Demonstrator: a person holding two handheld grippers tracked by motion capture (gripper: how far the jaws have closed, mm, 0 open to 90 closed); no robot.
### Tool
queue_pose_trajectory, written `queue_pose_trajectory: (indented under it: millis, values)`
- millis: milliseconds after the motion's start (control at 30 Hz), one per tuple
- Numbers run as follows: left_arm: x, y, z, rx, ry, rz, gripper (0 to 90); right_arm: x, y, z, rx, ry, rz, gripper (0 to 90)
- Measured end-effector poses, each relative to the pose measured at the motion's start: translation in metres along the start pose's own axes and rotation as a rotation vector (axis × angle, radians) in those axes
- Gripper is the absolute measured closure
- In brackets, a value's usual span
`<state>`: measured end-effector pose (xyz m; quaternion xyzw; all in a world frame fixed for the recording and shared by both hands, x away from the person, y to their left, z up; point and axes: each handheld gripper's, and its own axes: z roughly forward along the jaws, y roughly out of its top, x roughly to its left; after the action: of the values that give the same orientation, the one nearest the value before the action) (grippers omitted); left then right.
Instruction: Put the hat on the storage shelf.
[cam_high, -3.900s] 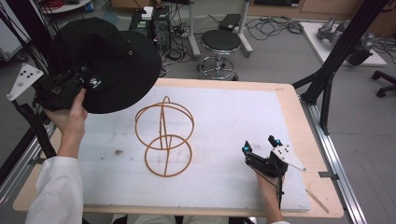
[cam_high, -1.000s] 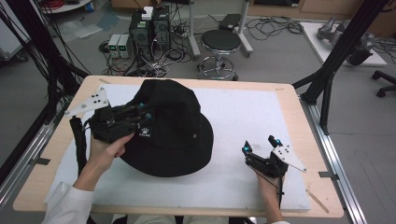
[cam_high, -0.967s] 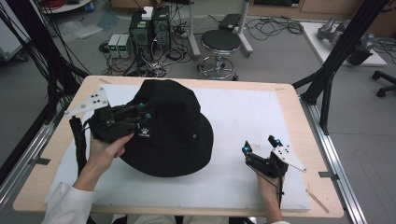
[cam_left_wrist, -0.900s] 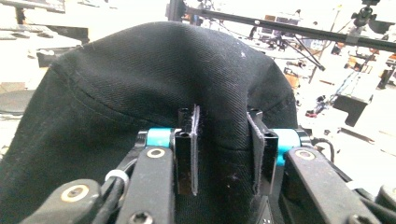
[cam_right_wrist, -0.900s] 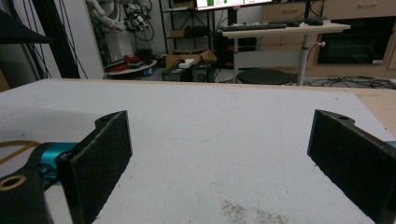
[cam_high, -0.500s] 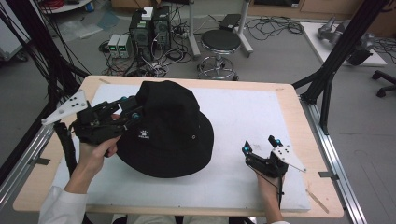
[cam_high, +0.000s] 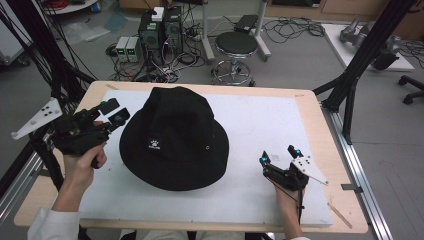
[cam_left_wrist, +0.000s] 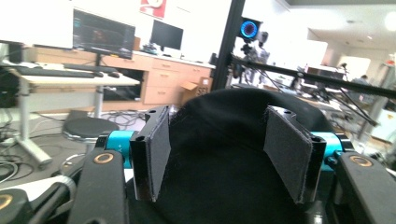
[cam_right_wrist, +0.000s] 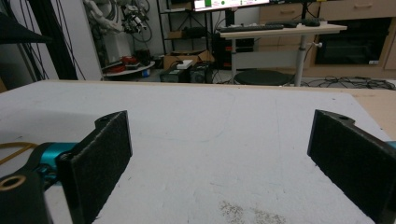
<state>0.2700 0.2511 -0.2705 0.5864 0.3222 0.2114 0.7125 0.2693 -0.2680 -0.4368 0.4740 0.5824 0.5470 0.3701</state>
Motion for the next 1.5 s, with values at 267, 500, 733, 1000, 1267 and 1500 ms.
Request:
queue_pose_trajectory:
  millis: [267,500,733,1000,1267,1500]
  values:
    - [0.019,-0.008,-0.015,-0.024,0.131,0.016,37.1,0.0,0.0,0.0,-0.003,0.001,-0.001,5.6]
    - [0.024,-0.022,-0.028,-0.067,0.328,0.076,36.7,0.001,0.0,0.0,-0.004,-0.005,-0.001,5.6]
    - [0.033,-0.038,-0.042,-0.082,0.477,0.075,35.4,0.001,0.001,-0.001,-0.01,-0.013,0.003,5.6]
    - [0.046,-0.063,-0.052,-0.068,0.589,0.047,31.6,0.001,0.001,-0.001,-0.015,-0.005,0.008,5.6]
    - [0.053,-0.095,-0.057,-0.08,0.64,0.115,31.6,0.003,0.001,-0.001,-0.016,0.001,0.011,5.6]
    - [0.067,-0.117,-0.057,-0.025,0.682,0.127,31.3,0.002,0.001,-0.001,-0.012,0.004,0.011,5.6]
